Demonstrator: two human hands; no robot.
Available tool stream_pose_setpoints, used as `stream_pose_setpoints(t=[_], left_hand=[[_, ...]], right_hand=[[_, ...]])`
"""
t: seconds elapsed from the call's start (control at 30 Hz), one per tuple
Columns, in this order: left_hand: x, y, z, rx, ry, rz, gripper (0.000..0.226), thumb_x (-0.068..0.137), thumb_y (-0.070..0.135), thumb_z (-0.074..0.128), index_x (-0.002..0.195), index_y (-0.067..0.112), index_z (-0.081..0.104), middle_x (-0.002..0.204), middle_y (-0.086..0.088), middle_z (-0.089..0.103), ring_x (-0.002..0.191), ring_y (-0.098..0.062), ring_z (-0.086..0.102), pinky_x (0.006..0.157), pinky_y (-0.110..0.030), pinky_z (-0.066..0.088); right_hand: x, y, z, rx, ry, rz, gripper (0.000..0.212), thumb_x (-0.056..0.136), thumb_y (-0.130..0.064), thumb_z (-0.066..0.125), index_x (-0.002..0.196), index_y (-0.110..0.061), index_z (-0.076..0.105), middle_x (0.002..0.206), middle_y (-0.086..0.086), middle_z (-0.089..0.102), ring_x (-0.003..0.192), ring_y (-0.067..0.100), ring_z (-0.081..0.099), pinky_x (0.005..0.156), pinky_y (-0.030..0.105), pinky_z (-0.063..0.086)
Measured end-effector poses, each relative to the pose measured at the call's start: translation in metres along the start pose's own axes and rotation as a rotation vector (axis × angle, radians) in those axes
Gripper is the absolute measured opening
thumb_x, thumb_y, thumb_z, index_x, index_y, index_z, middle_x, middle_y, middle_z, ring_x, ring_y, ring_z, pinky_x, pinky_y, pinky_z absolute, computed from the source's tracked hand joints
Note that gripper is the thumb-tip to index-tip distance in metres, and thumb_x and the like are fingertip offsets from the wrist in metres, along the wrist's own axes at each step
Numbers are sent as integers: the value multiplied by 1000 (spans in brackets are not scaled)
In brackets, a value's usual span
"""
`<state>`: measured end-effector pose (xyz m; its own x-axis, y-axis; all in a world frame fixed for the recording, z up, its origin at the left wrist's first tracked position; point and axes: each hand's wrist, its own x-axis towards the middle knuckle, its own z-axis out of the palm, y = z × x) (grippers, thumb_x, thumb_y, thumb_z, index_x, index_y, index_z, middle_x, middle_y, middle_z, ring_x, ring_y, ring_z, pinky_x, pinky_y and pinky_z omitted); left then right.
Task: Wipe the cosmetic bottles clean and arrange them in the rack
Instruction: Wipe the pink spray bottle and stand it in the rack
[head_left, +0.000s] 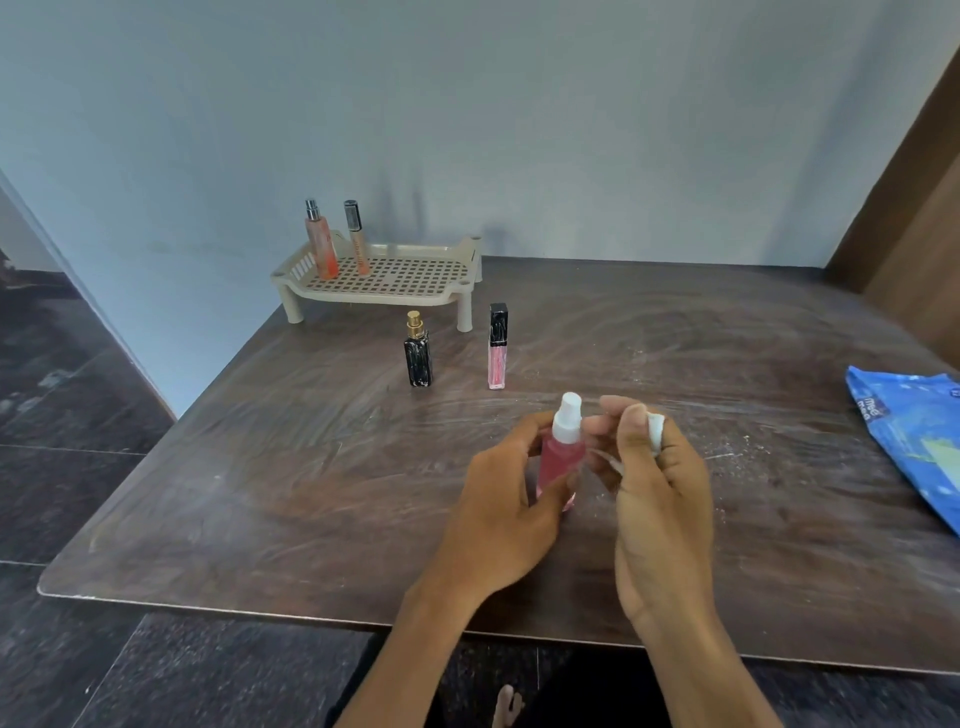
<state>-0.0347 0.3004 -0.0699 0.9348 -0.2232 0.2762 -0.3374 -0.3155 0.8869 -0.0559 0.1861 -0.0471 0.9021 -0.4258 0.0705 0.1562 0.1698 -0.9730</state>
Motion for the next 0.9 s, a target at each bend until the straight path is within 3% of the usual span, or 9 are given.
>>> stream_pose_setpoints(t=[0.13, 0.23, 0.33, 0.4, 0.47, 0.63, 0.73, 0.8, 0.9], left_hand=[[1, -3, 11, 123, 196, 65, 43, 79, 42, 79, 117, 29, 65, 107, 14, 62, 96, 3, 61, 84, -10, 49], [0, -5, 14, 119, 245, 69, 54, 72, 46, 78, 120, 25, 69, 99, 9, 60, 90, -3, 61, 83, -9, 50], [0, -10, 15, 88, 273, 63, 51, 73, 31, 85, 121, 21, 70, 103, 9, 68, 94, -5, 67, 86, -14, 53], [0, -11, 14, 53, 275, 58, 50, 75, 23, 86, 122, 21, 69, 109, 10, 72, 99, -3, 68, 87, -15, 54], [0, -10, 14, 30, 262, 50, 50, 77, 20, 85, 124, 21, 68, 112, 9, 73, 101, -2, 69, 89, -16, 54], [0, -10, 13, 8, 223, 54, 48, 83, 13, 79, 128, 22, 66, 110, 15, 74, 98, 3, 70, 85, -11, 53], [-2, -9, 13, 33, 196, 63, 50, 86, 14, 77, 133, 23, 62, 105, 22, 70, 95, 5, 70, 84, -12, 53], [-3, -10, 13, 46, 178, 65, 51, 87, 17, 75, 135, 24, 60, 107, 20, 71, 96, 5, 70, 86, -14, 54], [-4, -12, 15, 90, 178, 74, 50, 89, 21, 73, 137, 23, 59, 104, 17, 73, 92, 1, 72, 86, -17, 56]], right_hand=[[-4, 0, 2, 36, -63, 119, 28, 102, -37, 46, 107, -33, 73, 117, -4, 67, 108, 12, 62, 85, 31, 48], [-4, -4, 0, -56, -36, 45, 27, 103, -35, 45, 112, -44, 69, 125, -14, 57, 107, -12, 55, 88, 21, 44], [-1, -11, -1, -117, 9, -136, 24, 98, -32, 55, 118, -41, 65, 107, -21, 63, 92, -16, 58, 76, 9, 46], [2, -13, -1, -151, 120, -279, 19, 89, -30, 68, 108, -33, 69, 90, -18, 68, 78, -7, 62, 68, 11, 49], [8, -13, -1, -144, 168, -342, 14, 83, -26, 75, 97, -26, 74, 88, -15, 73, 79, -1, 67, 69, 13, 51], [9, 3, -1, -312, -9, -313, 17, 89, -19, 69, 102, -28, 76, 98, -17, 72, 93, -4, 67, 77, 9, 49], [6, 16, -9, -583, -10, -394, 15, 93, -23, 64, 96, -32, 76, 74, -22, 64, 78, 4, 60, 67, 9, 41], [9, 26, -20, -689, -38, -368, 19, 93, -23, 63, 82, -30, 76, 57, -14, 55, 64, 8, 50, 58, 12, 34], [12, 35, -29, -850, -133, -338, 19, 90, -12, 65, 76, -18, 76, 54, -5, 57, 56, 12, 53, 52, 19, 38]])
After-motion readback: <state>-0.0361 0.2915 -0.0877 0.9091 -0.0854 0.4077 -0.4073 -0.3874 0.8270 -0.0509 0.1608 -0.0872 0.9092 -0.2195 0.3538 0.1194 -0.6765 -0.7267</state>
